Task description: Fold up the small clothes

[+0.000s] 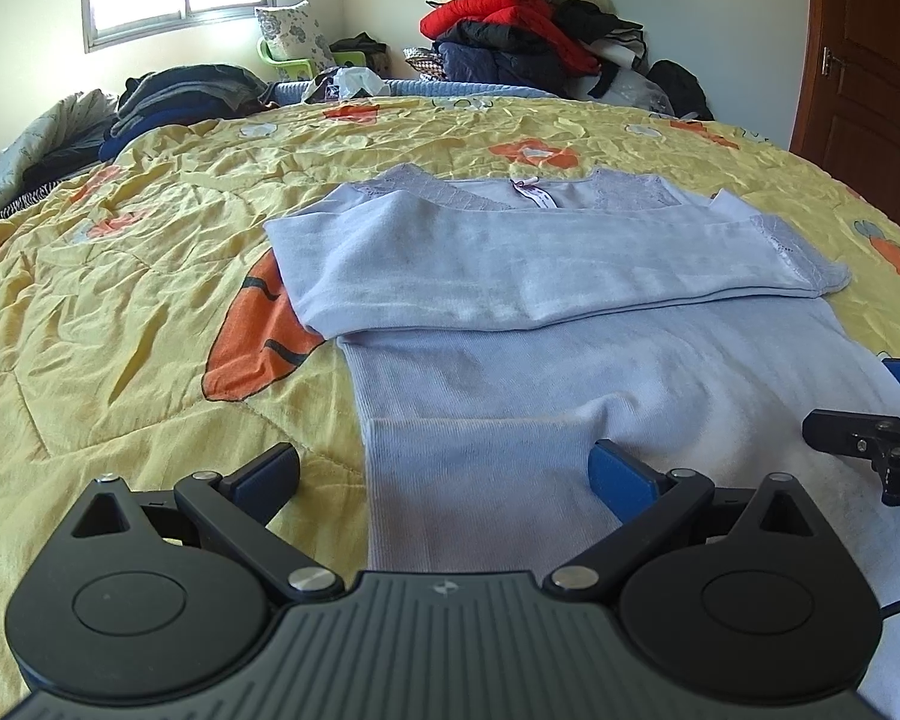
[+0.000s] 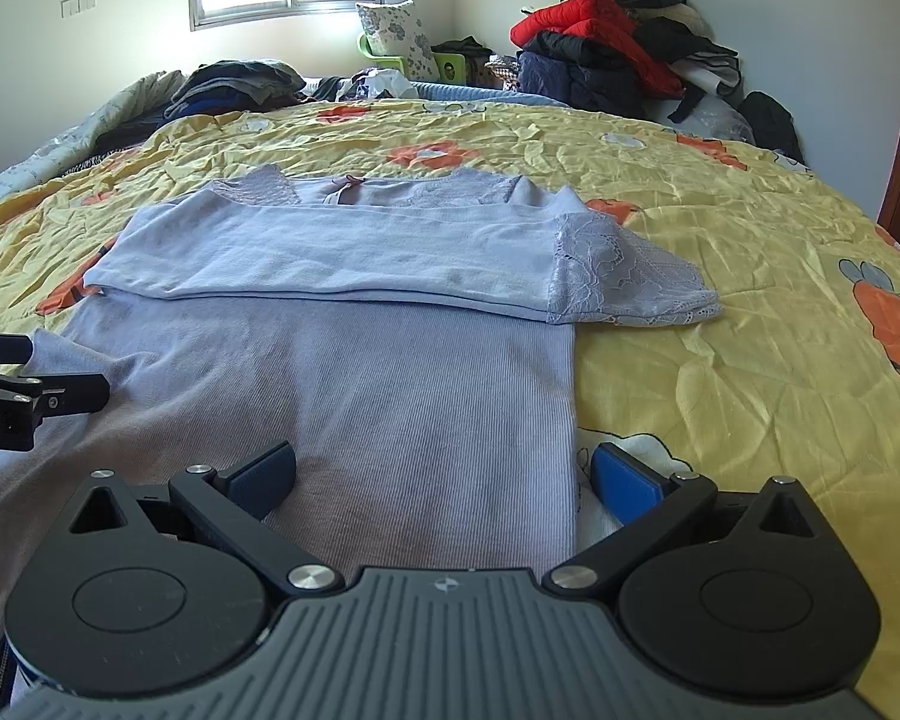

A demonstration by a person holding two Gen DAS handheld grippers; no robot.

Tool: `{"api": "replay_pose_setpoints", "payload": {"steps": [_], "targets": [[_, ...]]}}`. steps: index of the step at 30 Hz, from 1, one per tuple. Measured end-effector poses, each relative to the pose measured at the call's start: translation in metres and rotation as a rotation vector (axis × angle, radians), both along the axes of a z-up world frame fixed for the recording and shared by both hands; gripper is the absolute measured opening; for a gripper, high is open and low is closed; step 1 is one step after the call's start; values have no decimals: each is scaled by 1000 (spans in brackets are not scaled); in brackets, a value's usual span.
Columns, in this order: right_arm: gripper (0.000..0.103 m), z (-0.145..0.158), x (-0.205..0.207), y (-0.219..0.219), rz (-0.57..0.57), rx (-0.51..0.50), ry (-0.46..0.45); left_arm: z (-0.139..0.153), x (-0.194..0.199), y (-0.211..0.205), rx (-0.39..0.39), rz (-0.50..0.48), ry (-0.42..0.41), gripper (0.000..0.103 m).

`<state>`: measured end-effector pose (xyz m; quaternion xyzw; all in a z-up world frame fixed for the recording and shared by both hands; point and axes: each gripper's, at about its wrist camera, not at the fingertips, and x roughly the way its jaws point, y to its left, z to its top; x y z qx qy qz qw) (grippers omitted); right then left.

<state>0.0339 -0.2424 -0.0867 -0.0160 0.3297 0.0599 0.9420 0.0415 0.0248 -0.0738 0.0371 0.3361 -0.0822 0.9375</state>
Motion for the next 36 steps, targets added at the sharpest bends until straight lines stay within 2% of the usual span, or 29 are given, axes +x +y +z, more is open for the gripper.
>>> {"api": "replay_pose_setpoints", "payload": {"steps": [14, 22, 25, 30, 36], "targets": [[103, 0, 0, 0, 0, 6, -2, -1, 1, 0, -3, 3, 2, 103], [103, 11, -11, -15, -7, 86, -26, 7, -9, 5, 42, -23, -5, 103], [103, 18, -22, -31, -10, 128, -47, 13, -21, 11, 64, -75, -18, 103], [103, 27, -39, -61, 21, 230, -31, 23, -41, 28, 46, -207, 4, 103], [103, 27, -62, -95, 90, 398, 37, 37, -63, 53, -61, -385, 83, 103]]}}
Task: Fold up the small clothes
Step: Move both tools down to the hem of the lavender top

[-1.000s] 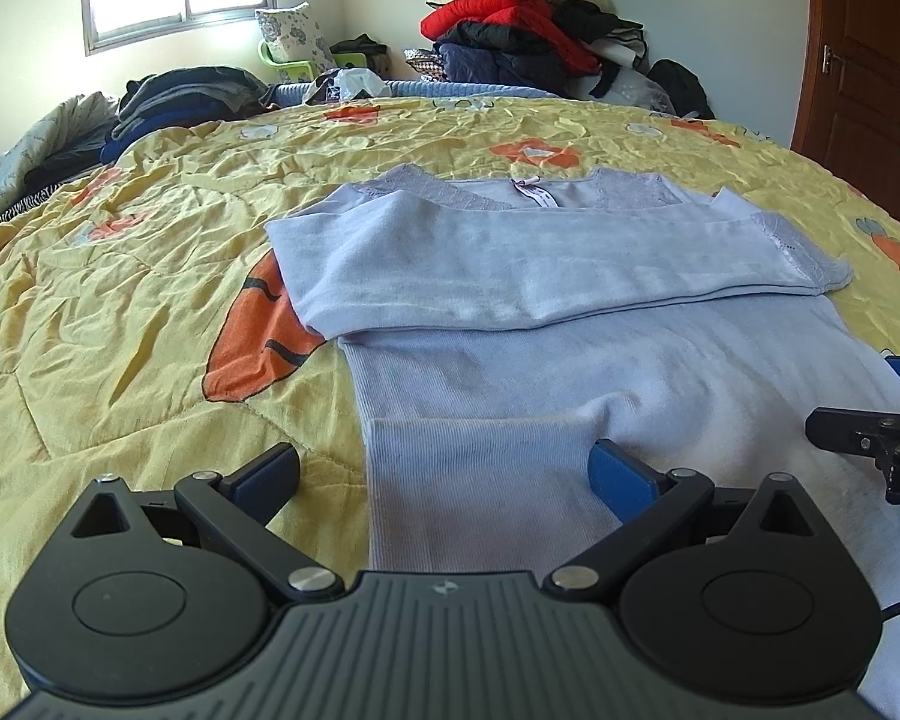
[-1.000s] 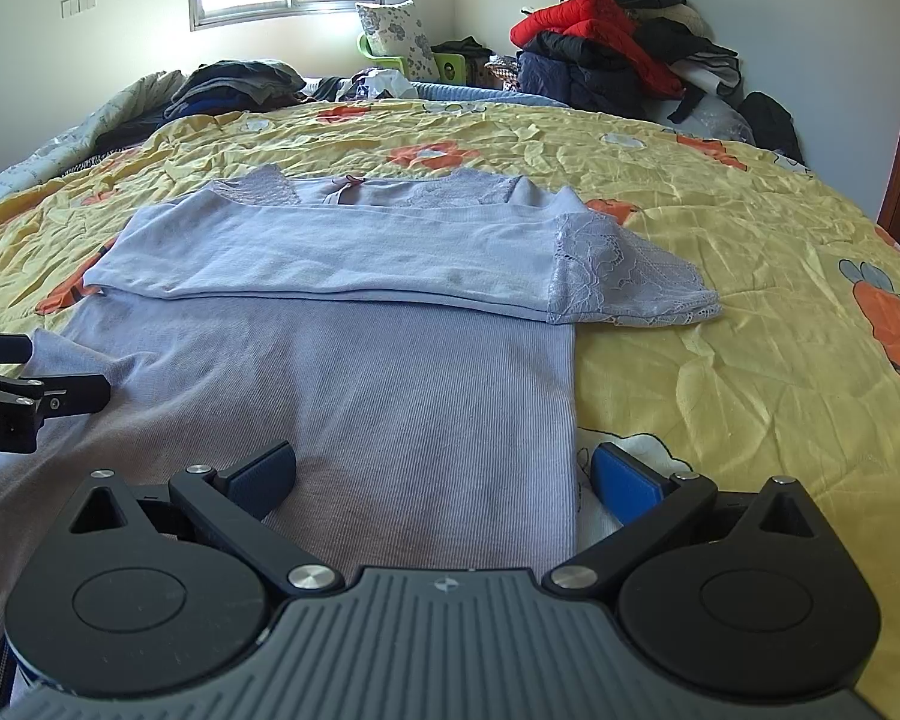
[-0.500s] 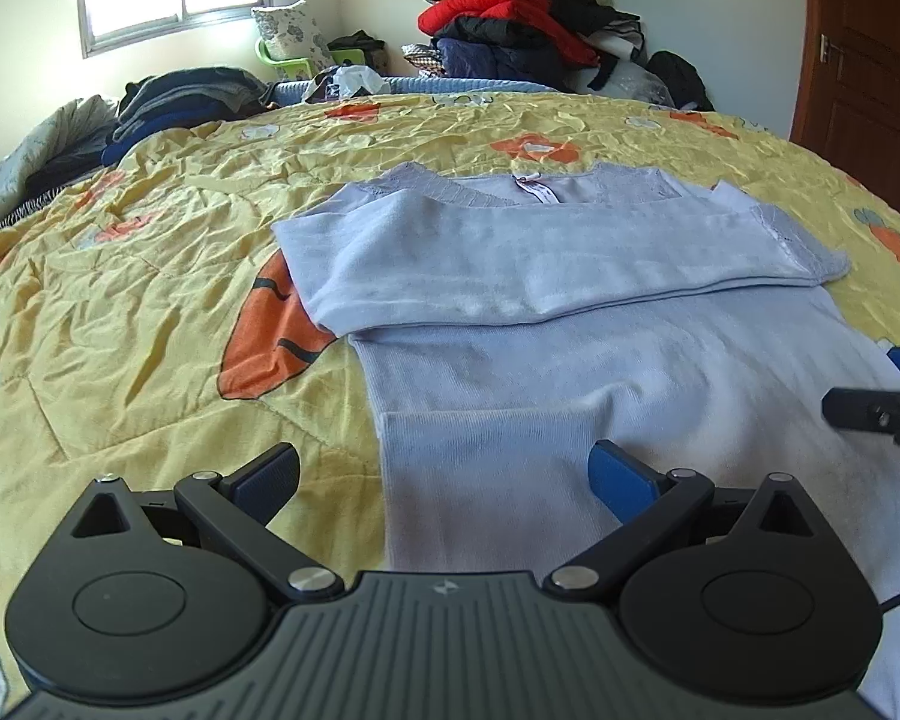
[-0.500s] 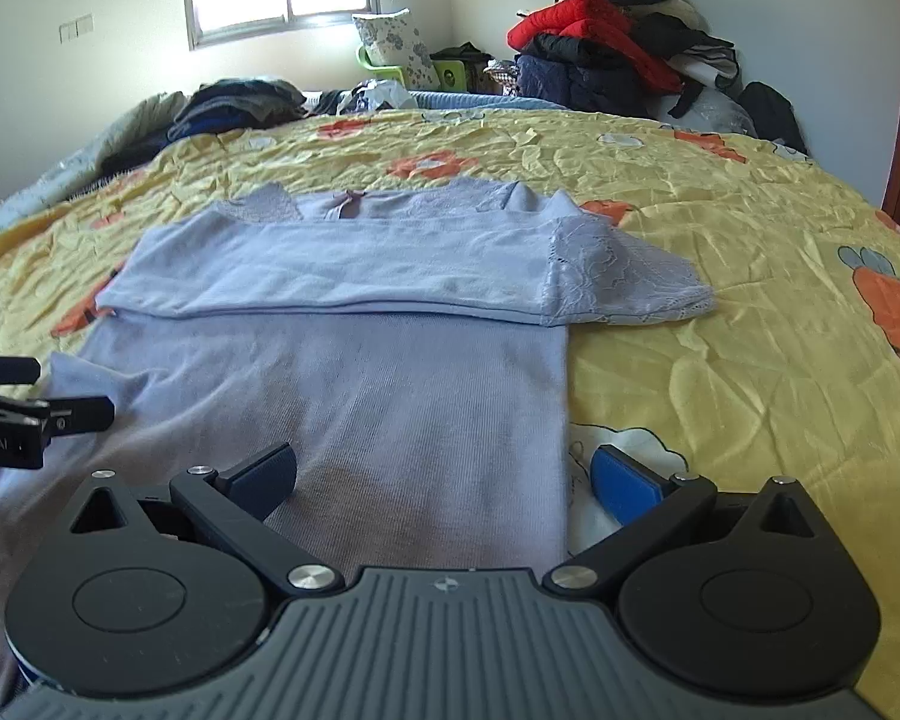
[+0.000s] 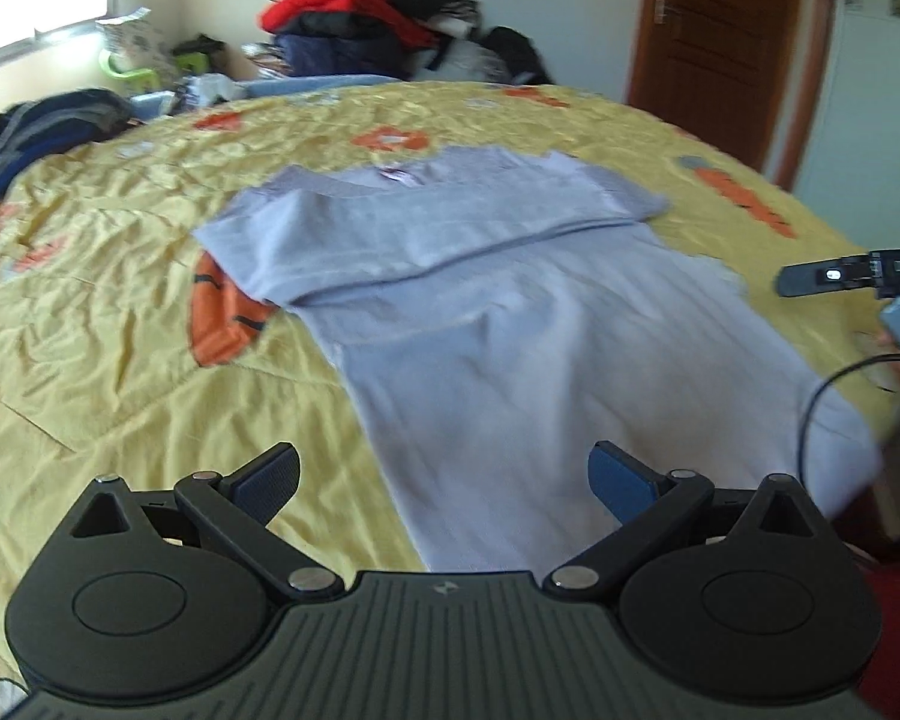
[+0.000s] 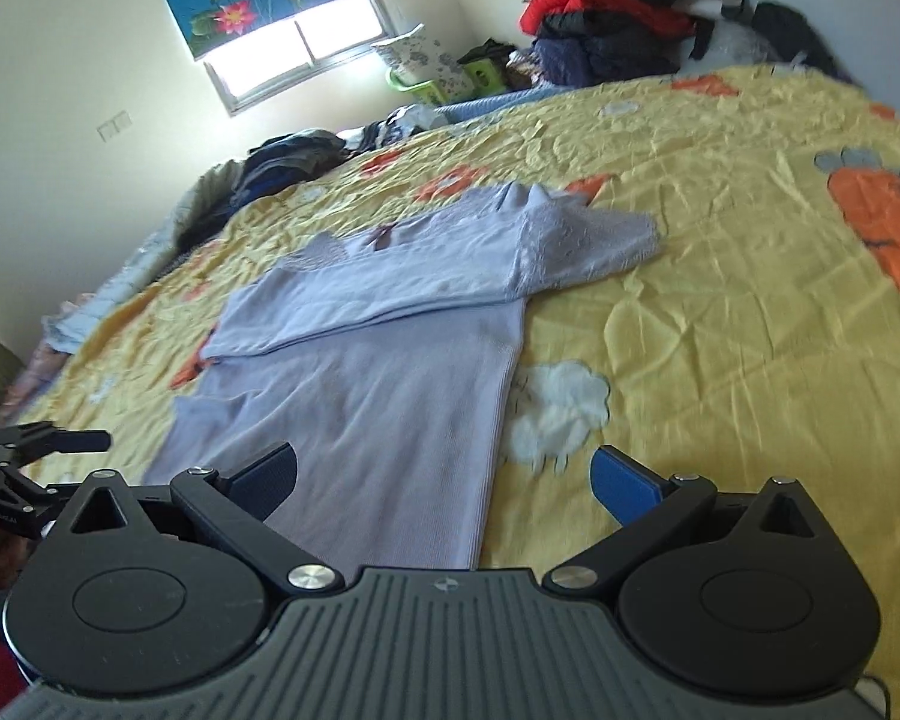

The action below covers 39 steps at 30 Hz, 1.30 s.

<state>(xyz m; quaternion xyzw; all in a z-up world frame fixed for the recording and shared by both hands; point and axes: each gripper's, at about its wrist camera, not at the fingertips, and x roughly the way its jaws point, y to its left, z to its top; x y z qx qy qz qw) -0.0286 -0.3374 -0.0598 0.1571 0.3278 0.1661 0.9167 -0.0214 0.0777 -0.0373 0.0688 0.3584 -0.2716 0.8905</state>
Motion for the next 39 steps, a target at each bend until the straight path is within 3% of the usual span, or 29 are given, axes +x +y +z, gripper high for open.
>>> {"api": "replay_pose_setpoints", "payload": {"steps": [3, 9, 11, 15, 19, 25, 32, 39], "targets": [[103, -3, -12, -11, 32, 36, 31, 1, -9, 8, -36, -68, 61, 103], [101, -8, -30, -38, 28, 107, 91, -5, -19, 19, -92, -110, 171, 103], [91, -8, -35, -40, 63, 111, 101, -9, -18, 25, -125, -105, 234, 103], [82, -13, -42, -40, 144, 113, 146, -20, -9, 36, -197, -69, 358, 103], [75, -14, -48, -41, 210, 144, 163, -22, -7, 42, -260, -66, 395, 103], [73, -18, -55, -38, 329, 209, 192, -29, -6, 45, -384, -137, 488, 103], [70, -30, -50, -39, 404, 359, 217, -40, 4, 60, -541, -137, 585, 103], [68, -28, -48, -36, 436, 362, 224, -36, -3, 67, -499, -155, 576, 103]]}}
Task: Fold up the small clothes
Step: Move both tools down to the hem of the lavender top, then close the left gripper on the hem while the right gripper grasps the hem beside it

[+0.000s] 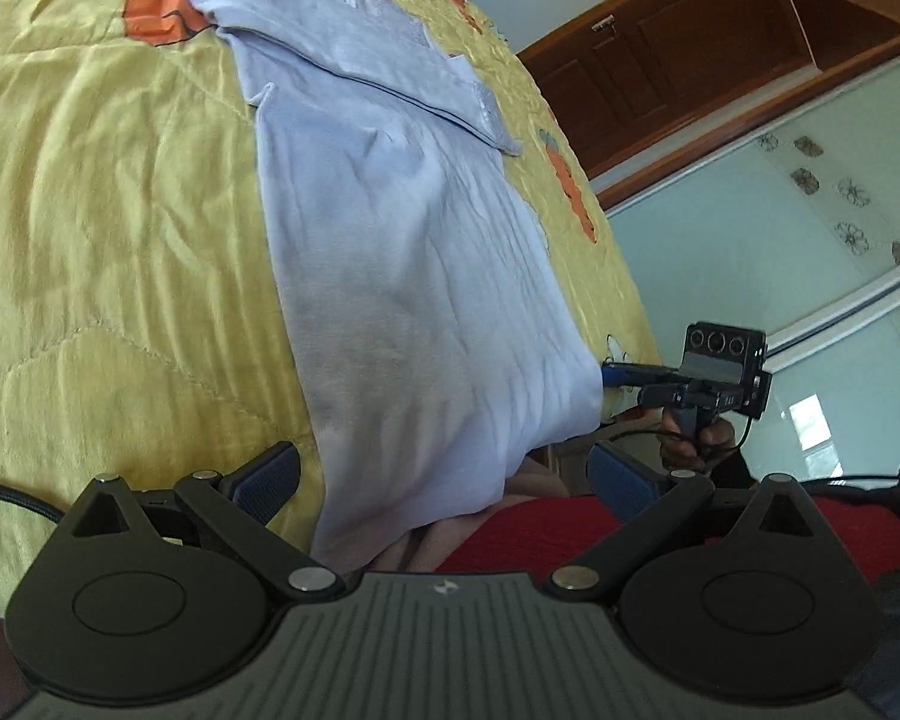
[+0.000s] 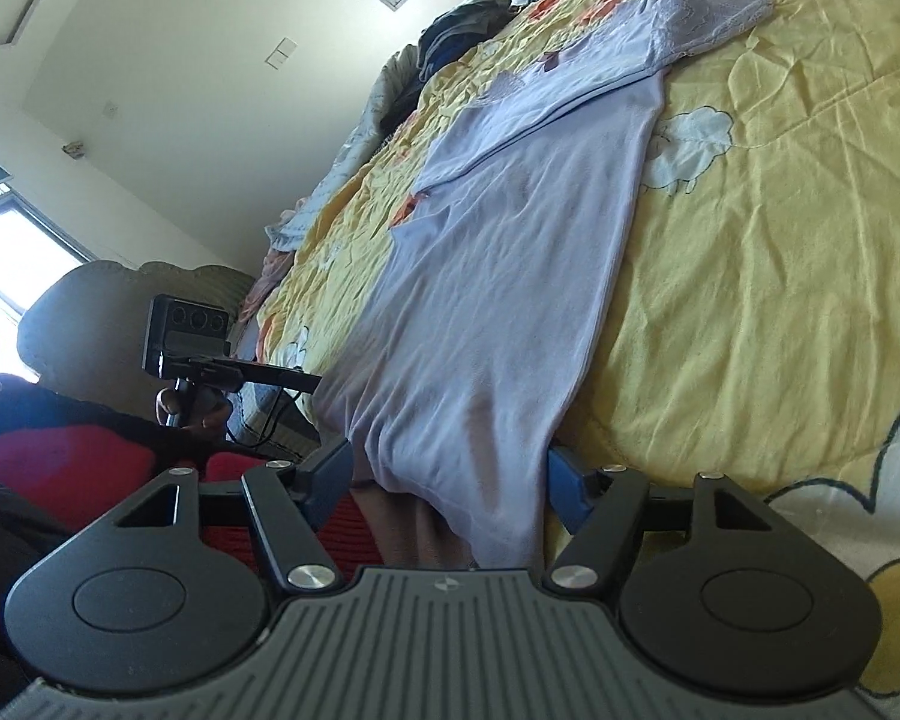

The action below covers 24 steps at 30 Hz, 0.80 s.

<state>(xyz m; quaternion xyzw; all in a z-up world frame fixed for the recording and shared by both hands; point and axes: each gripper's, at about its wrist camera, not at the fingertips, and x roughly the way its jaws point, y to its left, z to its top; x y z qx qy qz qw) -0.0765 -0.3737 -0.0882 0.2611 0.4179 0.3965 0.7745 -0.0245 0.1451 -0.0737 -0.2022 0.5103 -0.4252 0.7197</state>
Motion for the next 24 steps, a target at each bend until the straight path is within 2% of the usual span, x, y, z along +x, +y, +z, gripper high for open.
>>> {"api": "replay_pose_setpoints", "payload": {"steps": [4, 8, 10, 11, 14, 15, 20, 21, 22, 23, 24], "targets": [[68, -1, 6, 12, 22, 5, -12, 1, 2, -16, 5, -50, -26, 103], [68, 0, 10, 16, 40, 4, -15, -8, 3, -17, -67, -65, 29, 103], [68, 0, 9, 15, 42, 6, -15, -11, 0, -15, -79, -85, 55, 103], [68, -1, 8, 14, 44, 6, -17, -14, -3, -15, -67, -98, 72, 103], [68, -1, 6, 15, 50, 0, -26, -28, -9, -22, 72, -90, 81, 102], [68, -1, 6, 16, 50, 1, -25, -33, -9, -24, 90, -81, 86, 102], [67, 0, 8, 18, 49, -3, -18, -32, -2, -23, 21, -30, 96, 99], [67, 0, 9, 20, 53, -2, -19, -32, -2, -24, 28, -29, 95, 96], [67, -1, 9, 21, 56, 3, -20, -31, -3, -25, 46, -37, 92, 80], [67, -1, 10, 21, 58, 9, -22, -31, -4, -27, 63, -50, 94, 60], [67, -2, 10, 22, 58, 15, -24, -30, -5, -29, 75, -62, 98, 53]]}}
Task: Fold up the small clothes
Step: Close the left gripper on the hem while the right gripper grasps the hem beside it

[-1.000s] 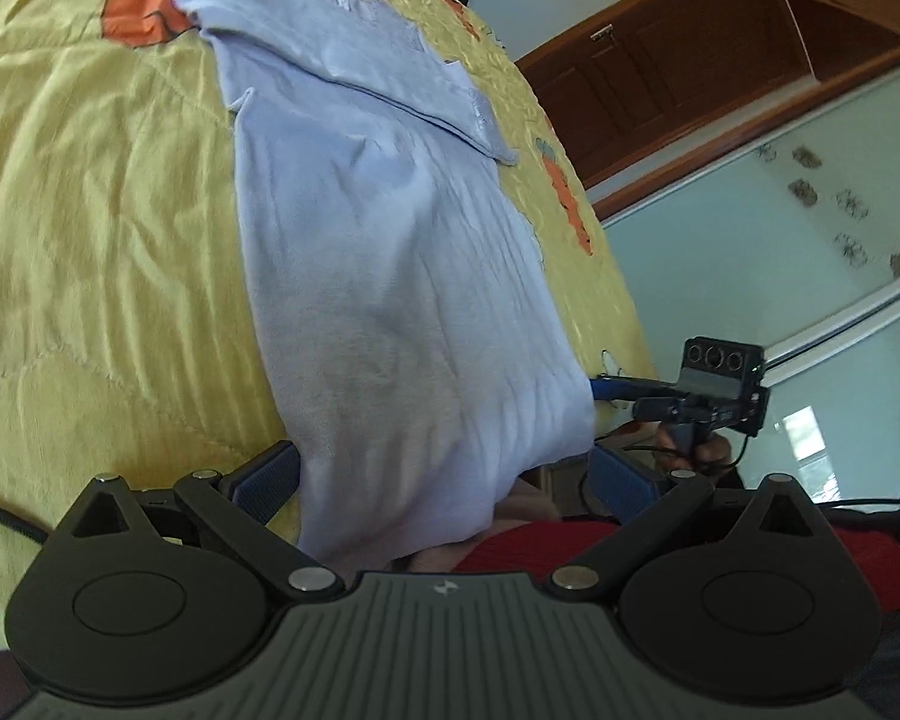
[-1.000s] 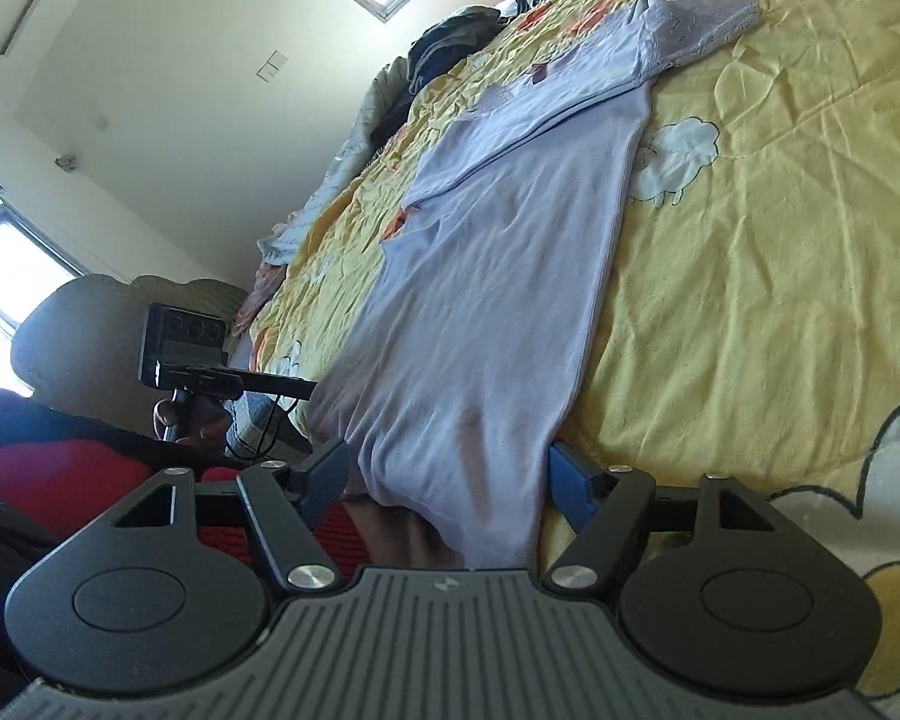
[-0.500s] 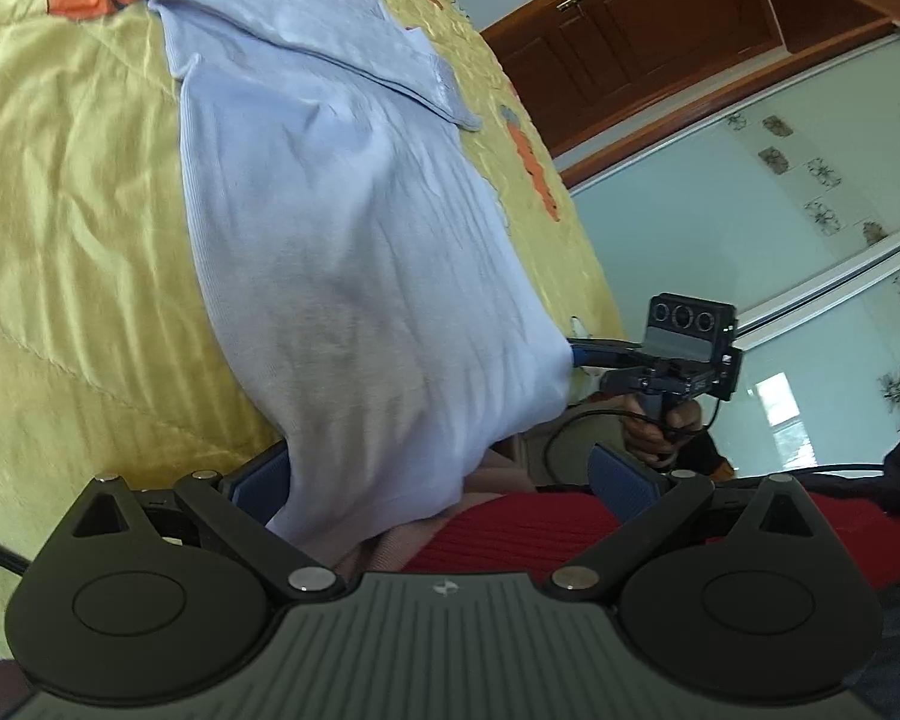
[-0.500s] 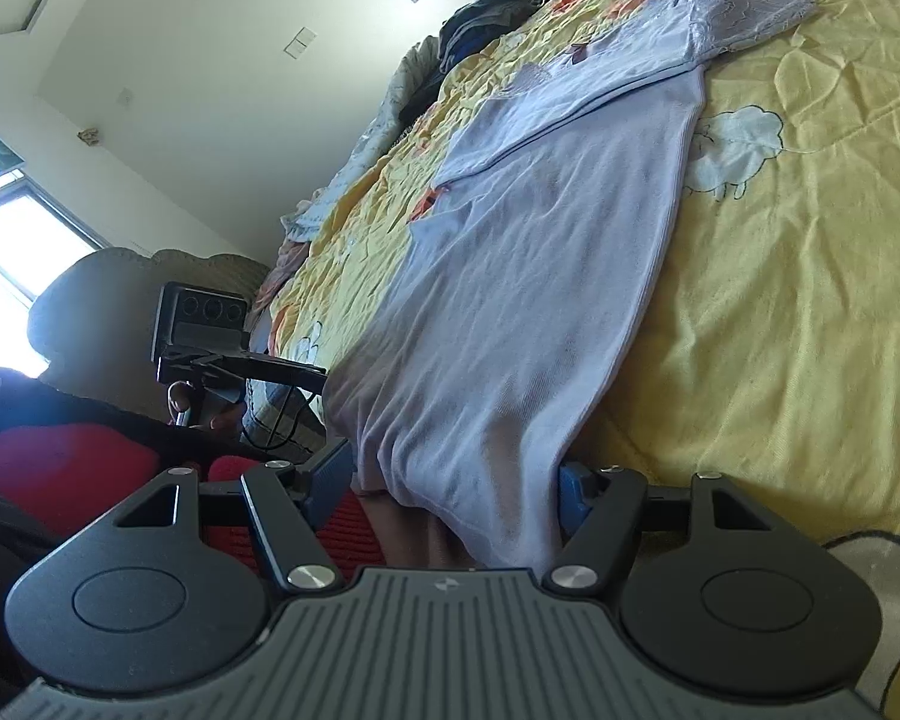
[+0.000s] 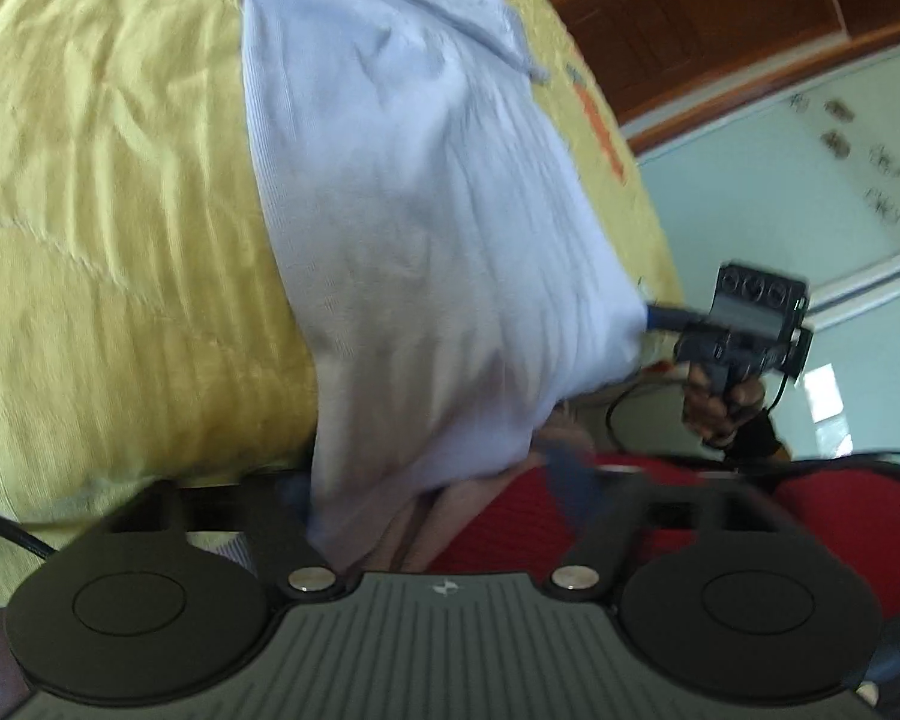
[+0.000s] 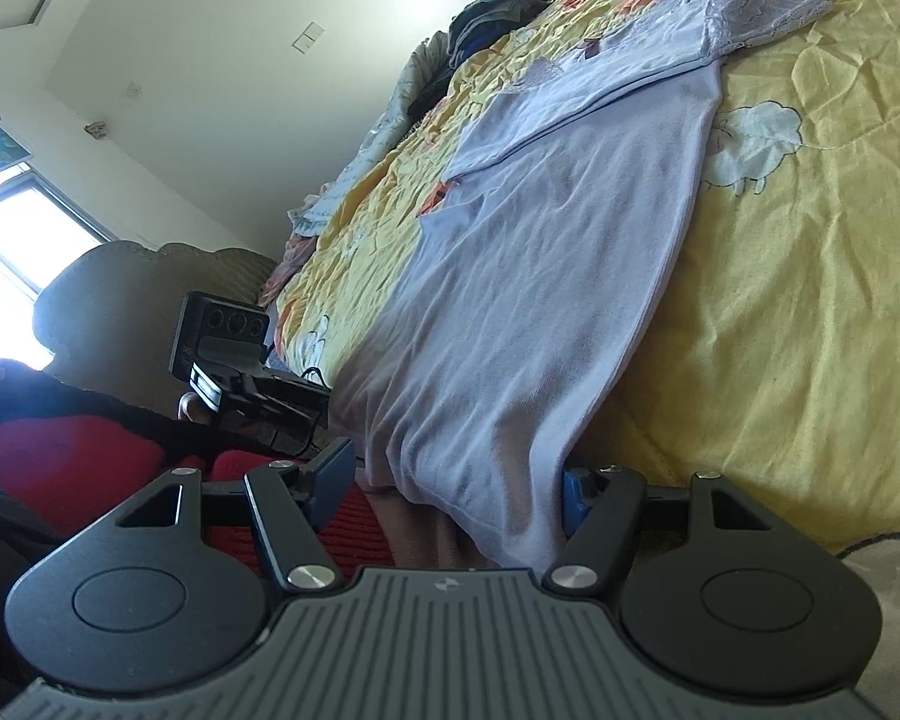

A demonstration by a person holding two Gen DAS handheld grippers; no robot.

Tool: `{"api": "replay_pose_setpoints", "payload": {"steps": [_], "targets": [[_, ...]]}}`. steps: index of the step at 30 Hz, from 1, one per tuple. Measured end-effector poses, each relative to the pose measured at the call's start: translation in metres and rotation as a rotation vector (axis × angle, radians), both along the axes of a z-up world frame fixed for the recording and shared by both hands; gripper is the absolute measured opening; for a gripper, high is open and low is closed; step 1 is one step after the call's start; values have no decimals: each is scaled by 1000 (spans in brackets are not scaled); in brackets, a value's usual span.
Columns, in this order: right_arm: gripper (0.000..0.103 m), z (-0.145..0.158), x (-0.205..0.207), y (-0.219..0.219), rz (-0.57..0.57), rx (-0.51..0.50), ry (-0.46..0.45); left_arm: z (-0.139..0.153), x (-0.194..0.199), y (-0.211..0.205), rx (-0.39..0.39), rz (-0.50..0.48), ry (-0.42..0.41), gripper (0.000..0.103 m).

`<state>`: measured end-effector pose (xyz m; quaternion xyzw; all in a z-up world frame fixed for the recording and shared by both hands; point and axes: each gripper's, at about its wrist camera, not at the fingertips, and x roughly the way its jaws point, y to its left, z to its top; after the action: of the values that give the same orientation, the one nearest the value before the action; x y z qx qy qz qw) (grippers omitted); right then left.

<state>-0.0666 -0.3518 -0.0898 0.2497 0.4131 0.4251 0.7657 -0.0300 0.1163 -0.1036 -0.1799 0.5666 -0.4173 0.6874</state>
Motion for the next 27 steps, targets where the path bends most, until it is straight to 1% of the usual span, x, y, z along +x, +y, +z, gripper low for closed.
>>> {"api": "replay_pose_setpoints", "payload": {"steps": [1, 2, 4, 7, 10, 14, 17, 19, 21, 22, 23, 24, 25, 26, 27], "targets": [[67, 0, 0, 0, 0, 4, -1, 1, -2, -1, 6, -4, -3, 44], [67, 0, -1, 1, 0, 6, -4, 2, -4, -2, 8, -9, -11, 38], [67, -1, -2, 0, 0, 7, -8, 4, -5, -3, -3, -17, -16, 33], [67, -1, -1, 0, 0, 15, -8, 8, -4, -9, -29, -19, -36, 33], [67, -2, -2, -2, 1, 25, -11, 7, 1, -14, -35, -8, -41, 33], [67, -2, -3, -4, -7, 32, -6, 0, 8, -17, -39, 20, -2, 32], [66, -3, 0, -6, -26, 50, 26, 2, 6, -18, -29, 22, -15, 30], [64, -3, -1, -6, -26, 45, 27, 5, 4, -16, -46, 26, -18, 30], [60, -2, -2, -4, -28, 14, 17, 10, 3, -13, -63, 36, -39, 25], [57, -2, -4, -2, -28, 0, 9, 12, 3, -13, -66, 37, -46, 19], [44, -3, -5, 0, -32, -12, 9, 13, 4, -13, -65, 42, -54, 11], [36, -5, -4, 2, -37, -29, 19, 14, 4, -14, -57, 44, -60, 9], [19, -8, -5, 3, -47, -49, 29, 14, 4, -15, -49, 39, -65, 8], [13, -11, -5, 3, -59, -58, 38, 14, 4, -17, -41, 37, -74, 6], [13, -13, -6, 1, -70, -45, 46, 14, 3, -17, -34, 38, -84, 6]]}}
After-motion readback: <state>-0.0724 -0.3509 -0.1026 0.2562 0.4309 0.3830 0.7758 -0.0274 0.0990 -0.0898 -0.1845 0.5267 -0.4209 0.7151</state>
